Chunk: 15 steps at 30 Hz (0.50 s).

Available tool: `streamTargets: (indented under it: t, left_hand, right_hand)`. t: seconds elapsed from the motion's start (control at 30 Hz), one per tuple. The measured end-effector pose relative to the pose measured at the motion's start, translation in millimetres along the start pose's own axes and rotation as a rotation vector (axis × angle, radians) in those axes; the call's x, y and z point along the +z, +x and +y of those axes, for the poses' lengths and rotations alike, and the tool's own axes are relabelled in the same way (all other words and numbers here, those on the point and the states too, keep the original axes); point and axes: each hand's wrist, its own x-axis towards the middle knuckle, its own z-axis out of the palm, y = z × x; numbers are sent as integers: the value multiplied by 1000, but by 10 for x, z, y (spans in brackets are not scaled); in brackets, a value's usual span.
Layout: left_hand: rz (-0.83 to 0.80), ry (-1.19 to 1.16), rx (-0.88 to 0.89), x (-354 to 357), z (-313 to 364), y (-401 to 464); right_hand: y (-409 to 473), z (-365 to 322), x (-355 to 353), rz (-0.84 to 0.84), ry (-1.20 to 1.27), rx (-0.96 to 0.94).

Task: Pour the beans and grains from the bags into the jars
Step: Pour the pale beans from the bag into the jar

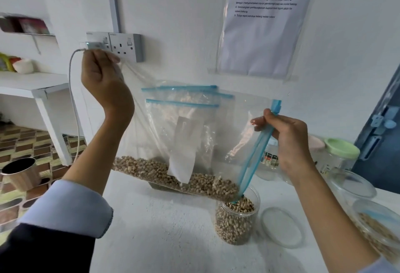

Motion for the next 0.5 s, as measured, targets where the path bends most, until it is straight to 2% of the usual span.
streamTargets:
  t: [0.13,0.43,0.5]
  left_hand:
    - [-5,-2,25,-11,12,11]
    - [-5,35,50,-91,51,32]
    - [-1,30,46,-91,56,20]
  right_hand:
    - [17,44,22,29,16,1]
    - [80,33,129,-65,-34,45]
    - [108,35,126,-35,-26,39]
